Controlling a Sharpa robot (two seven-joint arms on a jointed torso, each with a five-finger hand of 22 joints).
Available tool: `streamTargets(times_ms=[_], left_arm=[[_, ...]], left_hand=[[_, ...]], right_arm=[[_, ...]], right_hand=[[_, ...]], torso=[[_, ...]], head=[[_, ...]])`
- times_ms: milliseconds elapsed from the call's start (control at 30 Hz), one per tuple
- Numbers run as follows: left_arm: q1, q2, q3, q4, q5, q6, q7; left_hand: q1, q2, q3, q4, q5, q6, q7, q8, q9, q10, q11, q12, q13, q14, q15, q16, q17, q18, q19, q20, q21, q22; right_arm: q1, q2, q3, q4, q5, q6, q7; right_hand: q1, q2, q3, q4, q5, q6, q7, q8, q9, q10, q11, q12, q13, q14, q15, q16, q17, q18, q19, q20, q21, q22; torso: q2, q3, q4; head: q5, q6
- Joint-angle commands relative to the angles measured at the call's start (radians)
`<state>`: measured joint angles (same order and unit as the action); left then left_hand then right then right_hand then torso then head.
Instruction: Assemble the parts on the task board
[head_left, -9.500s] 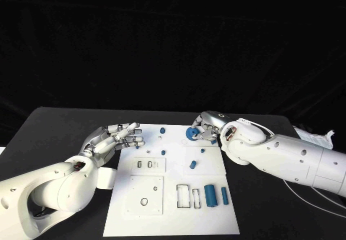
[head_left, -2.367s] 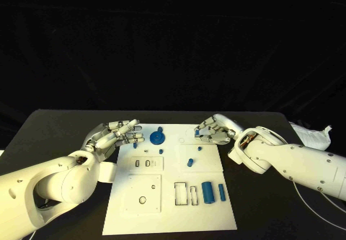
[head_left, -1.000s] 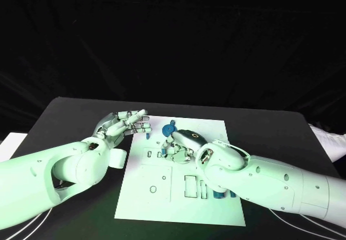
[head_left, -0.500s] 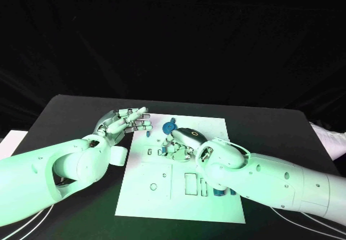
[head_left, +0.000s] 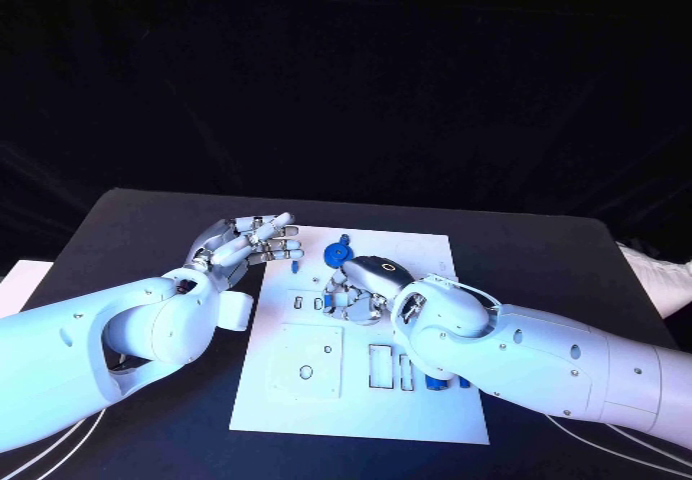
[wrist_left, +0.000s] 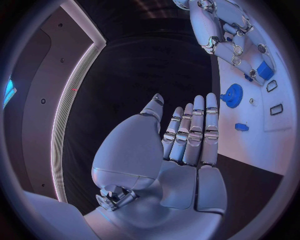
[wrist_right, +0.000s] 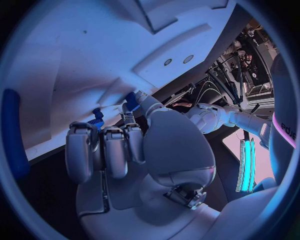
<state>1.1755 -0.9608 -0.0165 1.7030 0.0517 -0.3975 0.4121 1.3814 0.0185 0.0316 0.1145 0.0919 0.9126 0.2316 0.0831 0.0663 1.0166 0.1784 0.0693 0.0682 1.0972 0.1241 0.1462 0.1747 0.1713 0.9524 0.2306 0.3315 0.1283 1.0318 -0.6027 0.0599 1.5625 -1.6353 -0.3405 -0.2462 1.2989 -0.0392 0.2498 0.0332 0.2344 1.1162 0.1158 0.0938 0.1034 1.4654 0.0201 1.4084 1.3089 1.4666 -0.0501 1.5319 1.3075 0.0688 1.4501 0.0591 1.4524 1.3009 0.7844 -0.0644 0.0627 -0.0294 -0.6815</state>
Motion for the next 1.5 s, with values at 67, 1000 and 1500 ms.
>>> streamTargets(times_ms=[67,1000,1500], left_arm=[[0.001,0.000,0.001,0.002,0.001,0.021,0.008],[0.001,0.003,0.001,-0.004,0.003,0.032,0.000],[0.002,0.001,0.001,-0.050,-0.330,0.129,-0.332]], left_hand=[[0.005,0.007,0.001,-0.005,-0.002,0.006,0.011,-0.007,-0.001,-0.002,0.006,-0.005,-0.001,0.001,0.005,-0.007,0.001,0.011,0.006,0.003,-0.007,-0.002],[0.003,0.009,0.001,-0.008,-0.002,0.008,0.007,-0.008,0.000,0.001,0.005,-0.003,0.000,0.003,0.005,-0.010,0.004,0.011,0.007,0.003,-0.008,-0.003],[-0.036,-0.003,-0.014,0.000,-0.004,0.173,-0.115,0.037,0.031,0.357,-0.134,0.168,0.116,0.450,-0.166,1.023,0.953,-0.026,0.413,-0.160,0.518,0.421]], right_arm=[[-0.010,-0.002,-0.008,-0.006,-0.025,0.063,-0.047],[-0.013,-0.008,-0.008,0.012,-0.023,-0.137,-0.029],[0.024,-0.188,0.031,0.137,0.427,-0.220,0.425]], right_hand=[[-0.019,-0.016,-0.008,0.005,0.005,0.010,-0.011,-0.011,-0.005,0.032,0.000,-0.011,0.158,0.083,0.000,-0.007,0.160,-0.014,-0.001,-0.004,-0.002,-0.002],[-0.118,-0.096,-0.150,0.088,-0.059,-0.142,0.031,-0.031,-0.030,-0.030,0.040,-0.131,0.084,0.079,0.034,-0.018,0.142,-0.011,-0.007,0.027,-0.012,-0.014],[-0.043,-0.054,-0.224,0.129,-0.065,-0.147,0.033,-0.028,-0.022,-0.057,0.042,-0.171,0.055,0.070,0.036,-0.040,0.107,-0.005,-0.024,0.031,-0.032,-0.048]], torso=[[0.000,-0.0006,0.0004],[0.000,0.0009,0.0002],[-0.016,0.0076,-0.0037]], head=[[0.000,0.000],[-0.005,0.005],[0.014,0.004]])
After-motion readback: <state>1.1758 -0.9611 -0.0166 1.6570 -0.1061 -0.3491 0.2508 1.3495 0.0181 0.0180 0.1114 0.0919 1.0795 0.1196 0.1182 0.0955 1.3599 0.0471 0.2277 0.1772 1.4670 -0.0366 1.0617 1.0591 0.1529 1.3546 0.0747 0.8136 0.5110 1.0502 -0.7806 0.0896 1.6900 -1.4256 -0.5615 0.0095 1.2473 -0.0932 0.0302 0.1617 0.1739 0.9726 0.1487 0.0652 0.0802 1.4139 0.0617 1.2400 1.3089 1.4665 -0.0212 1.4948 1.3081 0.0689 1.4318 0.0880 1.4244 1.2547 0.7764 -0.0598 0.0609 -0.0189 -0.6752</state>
